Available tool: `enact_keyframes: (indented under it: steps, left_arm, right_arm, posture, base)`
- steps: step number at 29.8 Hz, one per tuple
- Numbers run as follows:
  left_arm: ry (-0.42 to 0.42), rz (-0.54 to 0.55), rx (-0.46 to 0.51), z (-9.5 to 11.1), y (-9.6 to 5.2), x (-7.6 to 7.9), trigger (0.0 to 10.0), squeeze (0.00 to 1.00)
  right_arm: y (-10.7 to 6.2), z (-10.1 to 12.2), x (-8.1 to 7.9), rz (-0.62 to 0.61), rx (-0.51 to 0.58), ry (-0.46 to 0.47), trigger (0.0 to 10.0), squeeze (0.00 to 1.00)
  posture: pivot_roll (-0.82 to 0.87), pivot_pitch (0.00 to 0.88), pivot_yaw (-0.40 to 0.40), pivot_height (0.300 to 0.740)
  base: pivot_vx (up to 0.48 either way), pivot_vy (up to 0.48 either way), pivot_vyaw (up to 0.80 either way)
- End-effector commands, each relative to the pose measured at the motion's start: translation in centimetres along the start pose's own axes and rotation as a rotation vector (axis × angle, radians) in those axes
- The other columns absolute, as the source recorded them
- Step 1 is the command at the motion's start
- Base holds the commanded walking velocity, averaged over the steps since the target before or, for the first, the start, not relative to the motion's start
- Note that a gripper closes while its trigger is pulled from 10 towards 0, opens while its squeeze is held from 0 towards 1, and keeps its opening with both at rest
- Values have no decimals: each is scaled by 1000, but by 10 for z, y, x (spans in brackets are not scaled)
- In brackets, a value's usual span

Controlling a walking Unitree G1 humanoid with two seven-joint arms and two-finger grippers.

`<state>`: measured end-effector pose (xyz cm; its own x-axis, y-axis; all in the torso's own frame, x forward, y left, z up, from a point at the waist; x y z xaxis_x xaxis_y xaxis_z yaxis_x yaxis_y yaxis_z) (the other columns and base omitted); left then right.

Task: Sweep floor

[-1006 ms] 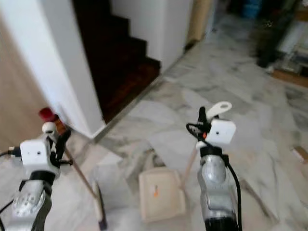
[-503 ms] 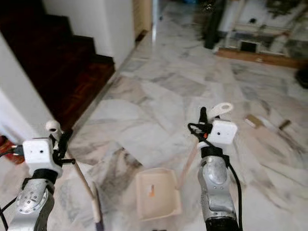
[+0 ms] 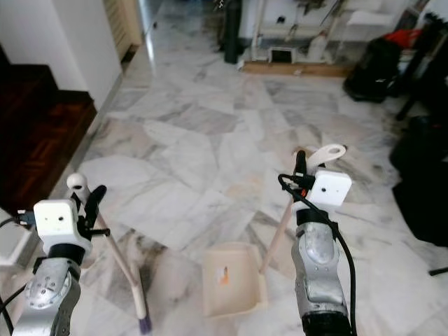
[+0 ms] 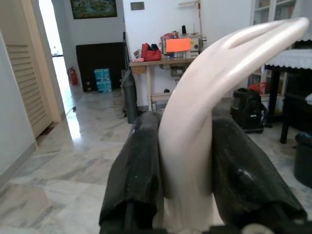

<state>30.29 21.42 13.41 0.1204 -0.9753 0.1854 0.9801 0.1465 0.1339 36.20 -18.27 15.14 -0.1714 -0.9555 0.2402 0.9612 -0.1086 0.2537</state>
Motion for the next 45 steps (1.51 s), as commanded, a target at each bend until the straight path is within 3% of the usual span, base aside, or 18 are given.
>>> enact_keyframes:
  steps: [1,11,21,29,45]
  left_arm:
    - [7,-13,45,10,2,4,10000,0]
    - [2,-7,45,10,3,3,10000,0]
    - [8,-6,33,8,3,3,10000,0]
    - [17,-6,23,6,2,2,10000,0]
    - [14,-18,26,7,4,5,10000,0]
  right_arm:
    - [4,12,10,-32,49,-1,10000,0]
    - [5,13,10,-29,51,-6,10000,0]
    - [3,15,6,-14,63,-37,10000,0]
    - [1,23,-8,54,112,-116,10000,0]
    - [6,28,-12,63,114,-107,10000,0]
  posture:
    - [-11,53,2,740]
    - [-10,62,-3,740]
    - [-8,64,0,740]
    - [-4,50,3,740]
    - [-8,23,3,740]
  base:
    - [0,0,-788]
    - [0,0,-765]
    - [0,0,0]
    - [277,0,303]
    - [342,0,146]
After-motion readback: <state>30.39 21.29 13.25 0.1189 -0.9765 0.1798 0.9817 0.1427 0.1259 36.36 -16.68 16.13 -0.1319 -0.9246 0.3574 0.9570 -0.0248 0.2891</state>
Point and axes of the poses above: a point about 5 cm out from each wrist's last joint towards the gripper, its own y axis pointing out of the wrist towards the gripper, its own z axis along the axis of the wrist's last joint, x = y × z, the point moved 6 cm from there along y, pointing out of the wrist towards the gripper, and after that the axes turned 15 degrees about -y, right-handed, at the moved point
